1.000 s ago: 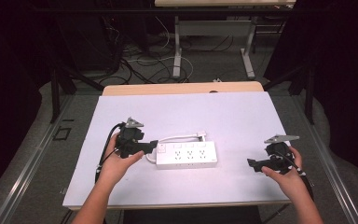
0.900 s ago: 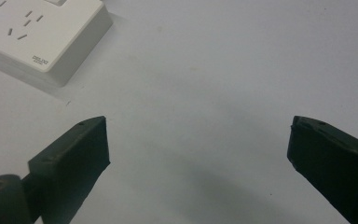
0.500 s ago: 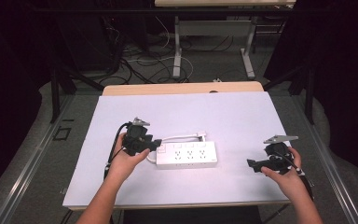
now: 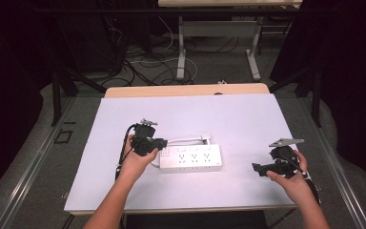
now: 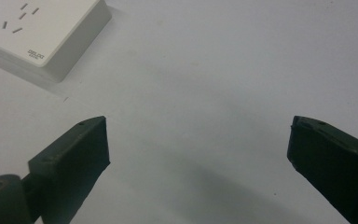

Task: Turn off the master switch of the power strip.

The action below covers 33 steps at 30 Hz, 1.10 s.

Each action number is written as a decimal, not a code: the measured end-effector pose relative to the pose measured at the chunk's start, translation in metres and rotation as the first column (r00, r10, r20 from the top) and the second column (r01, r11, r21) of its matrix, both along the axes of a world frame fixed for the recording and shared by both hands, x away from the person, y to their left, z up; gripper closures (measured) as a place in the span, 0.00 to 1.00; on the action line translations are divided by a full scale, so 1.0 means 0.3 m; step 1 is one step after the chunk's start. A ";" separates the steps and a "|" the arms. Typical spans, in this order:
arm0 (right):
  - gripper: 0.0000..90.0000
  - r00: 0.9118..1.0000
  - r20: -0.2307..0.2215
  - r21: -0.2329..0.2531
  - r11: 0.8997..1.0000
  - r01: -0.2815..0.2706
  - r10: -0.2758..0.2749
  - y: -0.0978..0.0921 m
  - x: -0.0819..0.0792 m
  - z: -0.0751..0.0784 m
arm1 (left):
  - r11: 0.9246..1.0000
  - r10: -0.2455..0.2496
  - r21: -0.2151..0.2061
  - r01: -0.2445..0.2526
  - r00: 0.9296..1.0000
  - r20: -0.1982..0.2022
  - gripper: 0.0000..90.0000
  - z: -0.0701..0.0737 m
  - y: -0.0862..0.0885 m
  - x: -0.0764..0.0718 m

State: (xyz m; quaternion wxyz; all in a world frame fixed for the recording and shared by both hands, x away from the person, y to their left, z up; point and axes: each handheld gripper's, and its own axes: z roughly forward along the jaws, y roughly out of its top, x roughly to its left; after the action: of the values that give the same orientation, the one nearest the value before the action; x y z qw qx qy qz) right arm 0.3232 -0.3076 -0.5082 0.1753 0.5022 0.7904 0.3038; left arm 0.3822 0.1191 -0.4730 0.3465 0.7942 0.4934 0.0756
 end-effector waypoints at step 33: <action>0.06 1.000 -0.009 -0.006 1.000 -0.008 0.008 0.003 0.003 -0.011 | 0.995 0.020 0.100 -0.013 0.997 -0.068 1.00 -0.106 -0.050 0.045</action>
State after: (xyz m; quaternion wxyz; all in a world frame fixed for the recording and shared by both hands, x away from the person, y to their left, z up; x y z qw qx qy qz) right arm 0.3242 -0.3069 -0.5115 0.1720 0.4998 0.7941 0.2999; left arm 0.3957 0.1042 -0.5049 0.2888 0.8084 0.5073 0.0755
